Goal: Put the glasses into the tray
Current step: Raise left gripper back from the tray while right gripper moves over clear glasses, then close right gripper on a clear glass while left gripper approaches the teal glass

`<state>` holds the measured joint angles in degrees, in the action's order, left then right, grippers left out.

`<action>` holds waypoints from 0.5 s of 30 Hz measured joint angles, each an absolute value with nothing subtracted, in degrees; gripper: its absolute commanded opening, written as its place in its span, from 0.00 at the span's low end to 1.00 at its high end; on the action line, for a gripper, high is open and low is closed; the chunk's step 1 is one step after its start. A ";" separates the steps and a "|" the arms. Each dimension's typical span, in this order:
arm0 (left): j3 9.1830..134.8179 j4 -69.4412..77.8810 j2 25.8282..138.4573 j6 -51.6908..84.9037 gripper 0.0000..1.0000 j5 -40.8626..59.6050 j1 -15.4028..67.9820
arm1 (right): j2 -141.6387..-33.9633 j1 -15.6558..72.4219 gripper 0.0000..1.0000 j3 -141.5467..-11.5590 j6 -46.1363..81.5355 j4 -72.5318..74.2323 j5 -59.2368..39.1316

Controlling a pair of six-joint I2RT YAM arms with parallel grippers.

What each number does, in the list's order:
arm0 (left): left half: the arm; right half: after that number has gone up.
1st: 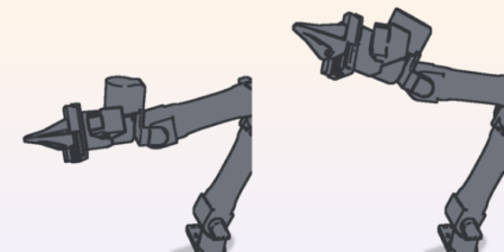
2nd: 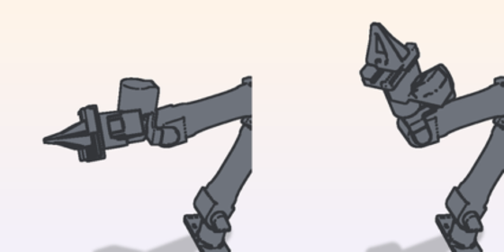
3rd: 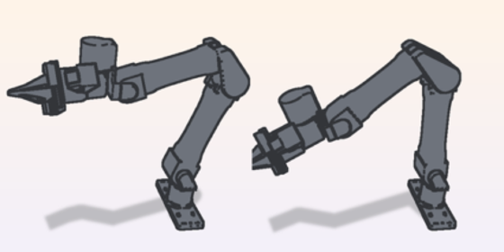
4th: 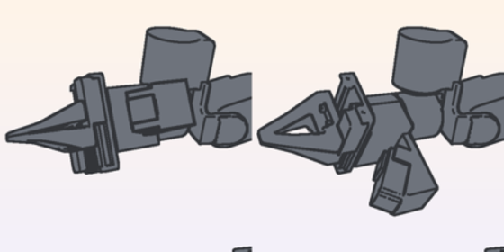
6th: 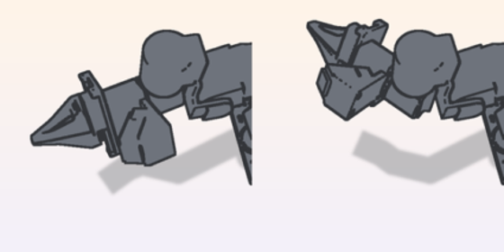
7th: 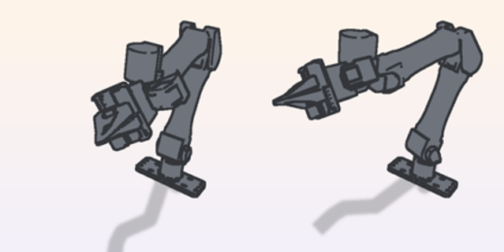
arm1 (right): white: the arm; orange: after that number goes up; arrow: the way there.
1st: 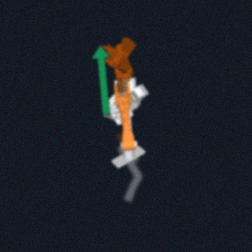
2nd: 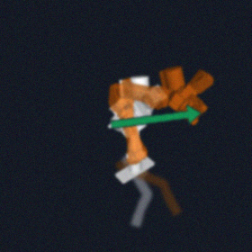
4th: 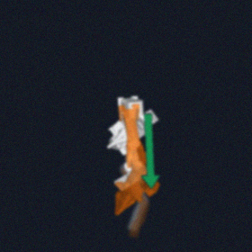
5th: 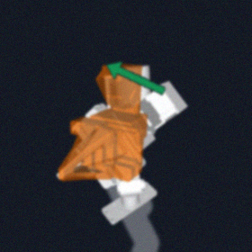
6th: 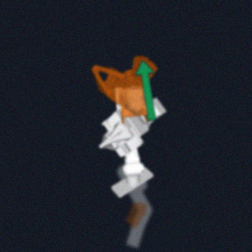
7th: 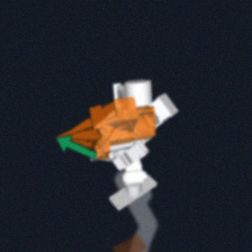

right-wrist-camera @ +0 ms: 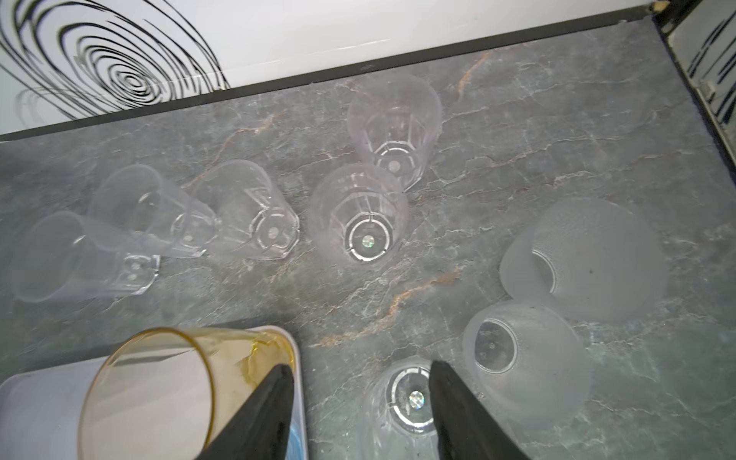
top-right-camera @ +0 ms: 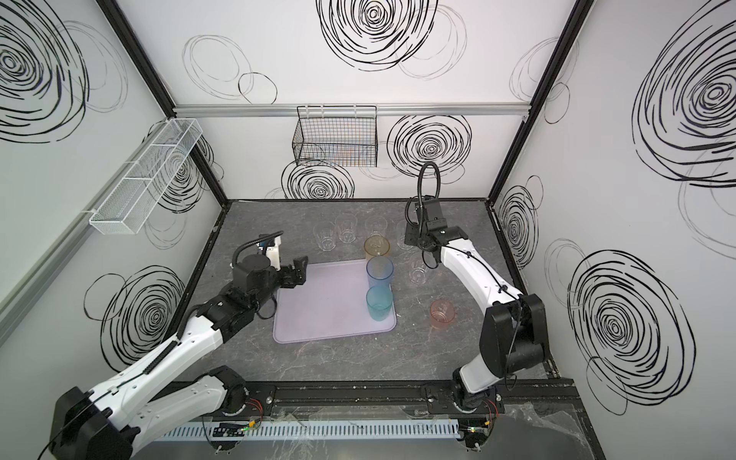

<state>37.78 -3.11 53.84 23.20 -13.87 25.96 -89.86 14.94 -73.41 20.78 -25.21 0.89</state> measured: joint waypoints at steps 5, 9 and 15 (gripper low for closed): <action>37.23 -2.22 50.63 23.11 0.94 -18.57 25.91 | -97.08 11.66 0.58 -76.84 21.52 -26.04 0.78; 37.06 -1.54 50.50 22.72 0.95 -19.31 27.66 | -104.97 9.32 0.56 -83.88 23.03 -28.93 -1.04; 33.47 -1.17 49.47 26.52 0.96 -17.87 27.55 | -110.39 8.45 0.54 -87.42 24.95 -29.89 -3.33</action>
